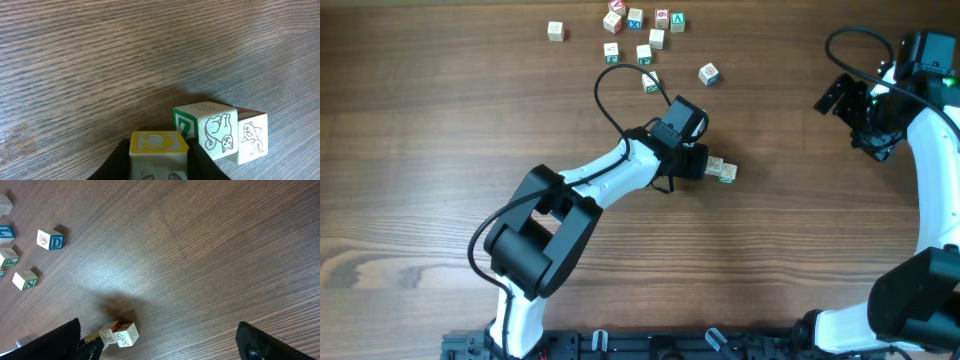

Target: Form a horizontal line

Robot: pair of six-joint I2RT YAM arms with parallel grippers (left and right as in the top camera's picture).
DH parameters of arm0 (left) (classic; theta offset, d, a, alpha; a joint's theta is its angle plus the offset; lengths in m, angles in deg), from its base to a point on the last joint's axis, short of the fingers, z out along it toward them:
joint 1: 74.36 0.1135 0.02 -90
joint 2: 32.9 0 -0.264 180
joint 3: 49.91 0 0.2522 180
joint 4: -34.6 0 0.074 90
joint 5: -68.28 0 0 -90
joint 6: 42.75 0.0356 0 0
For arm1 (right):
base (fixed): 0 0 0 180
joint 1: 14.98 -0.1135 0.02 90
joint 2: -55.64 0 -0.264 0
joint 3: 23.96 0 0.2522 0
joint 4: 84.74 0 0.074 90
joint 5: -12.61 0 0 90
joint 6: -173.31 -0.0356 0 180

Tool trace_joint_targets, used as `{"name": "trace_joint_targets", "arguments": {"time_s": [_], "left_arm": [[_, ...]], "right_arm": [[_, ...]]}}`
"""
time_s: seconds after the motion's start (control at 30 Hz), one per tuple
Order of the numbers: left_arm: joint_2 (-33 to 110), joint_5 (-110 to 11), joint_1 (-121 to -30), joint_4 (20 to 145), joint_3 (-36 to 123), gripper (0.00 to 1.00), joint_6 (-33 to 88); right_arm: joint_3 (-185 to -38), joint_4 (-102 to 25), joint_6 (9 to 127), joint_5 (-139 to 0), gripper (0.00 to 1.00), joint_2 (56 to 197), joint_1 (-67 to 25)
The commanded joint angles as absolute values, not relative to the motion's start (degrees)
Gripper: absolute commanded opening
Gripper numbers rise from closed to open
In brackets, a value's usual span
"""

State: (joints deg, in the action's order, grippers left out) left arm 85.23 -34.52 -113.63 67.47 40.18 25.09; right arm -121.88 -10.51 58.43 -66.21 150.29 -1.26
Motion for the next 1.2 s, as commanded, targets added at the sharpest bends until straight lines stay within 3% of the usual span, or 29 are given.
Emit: {"name": "trace_joint_targets", "arguments": {"time_s": [0.0,0.57,0.7,0.83,1.03,1.17], "left_arm": [[86.1,-38.6,-113.5,67.7,39.7,0.04,25.9],[86.1,-40.8,-114.5,68.3,39.7,0.04,25.3],[86.1,-39.8,-114.5,68.3,39.7,0.16,24.9],[86.1,-36.4,-114.5,68.2,39.7,0.19,21.9],[86.1,-35.8,-114.5,68.1,39.7,0.47,21.2],[86.1,-35.8,-114.5,68.1,39.7,0.6,21.2]], "right_arm": [[-122.0,-10.5,57.8,-65.3,0.99,150.9,-1.2],[-122.0,-10.5,57.8,-65.3,1.0,150.9,-1.3],[-122.0,-10.5,57.8,-65.3,1.0,150.9,-1.2],[-122.0,-10.5,57.8,-65.3,1.0,150.9,-1.3],[-122.0,-10.5,57.8,-65.3,1.0,150.9,-1.3],[-122.0,-10.5,57.7,-65.3,1.0,150.9,-1.3]]}}
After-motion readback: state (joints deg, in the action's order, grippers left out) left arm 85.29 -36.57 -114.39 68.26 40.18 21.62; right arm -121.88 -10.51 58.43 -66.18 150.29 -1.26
